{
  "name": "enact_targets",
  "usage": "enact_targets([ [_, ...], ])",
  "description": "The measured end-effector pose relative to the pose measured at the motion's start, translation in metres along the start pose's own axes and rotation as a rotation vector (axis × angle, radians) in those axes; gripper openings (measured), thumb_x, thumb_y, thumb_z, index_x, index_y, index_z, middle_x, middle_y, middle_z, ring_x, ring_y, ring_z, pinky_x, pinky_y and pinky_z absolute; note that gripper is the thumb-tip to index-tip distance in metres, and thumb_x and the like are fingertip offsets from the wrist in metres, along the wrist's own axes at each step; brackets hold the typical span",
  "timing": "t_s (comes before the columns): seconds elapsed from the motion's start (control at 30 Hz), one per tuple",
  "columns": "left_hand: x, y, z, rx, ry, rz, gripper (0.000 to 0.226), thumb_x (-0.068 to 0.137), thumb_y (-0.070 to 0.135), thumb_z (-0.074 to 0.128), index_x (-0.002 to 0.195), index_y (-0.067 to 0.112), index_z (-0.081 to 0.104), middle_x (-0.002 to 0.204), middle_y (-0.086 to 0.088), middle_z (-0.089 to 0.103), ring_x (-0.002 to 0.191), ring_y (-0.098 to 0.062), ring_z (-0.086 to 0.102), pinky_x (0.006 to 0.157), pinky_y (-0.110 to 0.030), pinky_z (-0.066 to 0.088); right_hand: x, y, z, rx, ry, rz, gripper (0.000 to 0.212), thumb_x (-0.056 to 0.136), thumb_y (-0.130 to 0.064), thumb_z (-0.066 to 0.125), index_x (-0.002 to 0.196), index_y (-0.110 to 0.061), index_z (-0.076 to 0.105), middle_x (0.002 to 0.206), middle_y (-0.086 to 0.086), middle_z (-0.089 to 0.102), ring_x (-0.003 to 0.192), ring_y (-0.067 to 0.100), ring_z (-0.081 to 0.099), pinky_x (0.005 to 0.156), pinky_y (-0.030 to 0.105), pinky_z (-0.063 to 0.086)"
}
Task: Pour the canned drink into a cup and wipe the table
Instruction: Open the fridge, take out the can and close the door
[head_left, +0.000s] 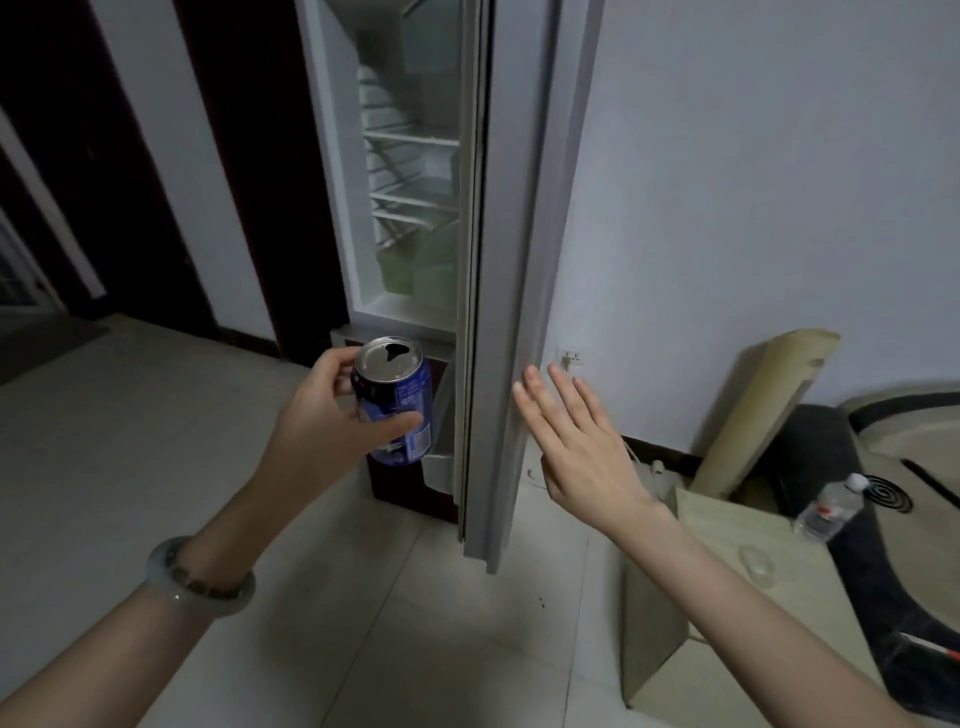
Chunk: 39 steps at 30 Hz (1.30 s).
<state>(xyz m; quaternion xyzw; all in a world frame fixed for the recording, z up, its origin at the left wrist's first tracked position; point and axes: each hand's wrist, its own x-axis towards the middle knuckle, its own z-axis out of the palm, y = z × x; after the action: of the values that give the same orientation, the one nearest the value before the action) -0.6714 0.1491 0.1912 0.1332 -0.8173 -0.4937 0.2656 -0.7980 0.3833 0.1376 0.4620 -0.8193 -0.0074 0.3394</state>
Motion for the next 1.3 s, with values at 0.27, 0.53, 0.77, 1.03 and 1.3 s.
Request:
enact_targets([
  [0.27,0.017,-0.035,-0.064,0.123,0.118,-0.057,0.065,0.063,0.017,0.084,0.118,0.021,0.049,0.102,0.017,0.054,0.095,-0.001,0.053,0.072,-0.012,0.042,0.079,-0.06,0.034,0.042,0.04,-0.118,0.085,0.071,-0.011,0.061,0.146,-0.008,0.023,0.153,0.013,0.01,0.141,0.035,0.008,0.115,0.046,0.005],
  [0.53,0.071,-0.09,-0.137,0.144,0.145,-0.056,0.062,0.064,0.017,0.084,0.116,0.02,0.05,0.099,0.019,0.055,0.091,0.002,0.054,0.072,-0.011,0.043,0.172,-0.123,0.08,0.246,0.151,-0.034,0.06,0.087,-0.018,0.048,0.144,-0.014,0.031,0.151,0.022,0.008,0.143,0.034,0.009,0.116,0.045,0.012],
  [0.77,0.137,-0.137,-0.197,0.105,0.074,-0.016,0.067,0.06,0.016,0.086,0.117,0.019,0.051,0.102,0.019,0.057,0.094,0.003,0.055,0.081,-0.02,0.049,0.249,-0.164,0.128,0.178,0.206,0.032,0.054,0.092,-0.029,0.048,0.143,-0.019,0.033,0.15,0.024,0.013,0.141,0.037,0.016,0.113,0.05,0.022],
  [1.03,0.198,-0.18,-0.245,0.068,0.012,-0.015,0.067,0.059,0.018,0.087,0.117,0.018,0.053,0.107,0.012,0.062,0.1,-0.003,0.059,0.085,-0.023,0.051,0.335,-0.189,0.179,0.052,0.205,0.107,0.052,0.089,-0.036,0.052,0.138,-0.024,0.041,0.15,0.025,0.012,0.141,0.039,0.014,0.111,0.055,0.021],
  [1.3,0.262,-0.218,-0.262,0.006,0.02,-0.033,0.064,0.059,0.018,0.087,0.112,0.024,0.052,0.102,0.021,0.06,0.092,0.014,0.057,0.076,-0.008,0.049,0.421,-0.197,0.233,0.046,0.228,0.134,0.046,0.081,-0.037,0.059,0.123,-0.019,0.051,0.15,0.024,0.013,0.144,0.033,-0.003,0.112,0.056,0.018],
])
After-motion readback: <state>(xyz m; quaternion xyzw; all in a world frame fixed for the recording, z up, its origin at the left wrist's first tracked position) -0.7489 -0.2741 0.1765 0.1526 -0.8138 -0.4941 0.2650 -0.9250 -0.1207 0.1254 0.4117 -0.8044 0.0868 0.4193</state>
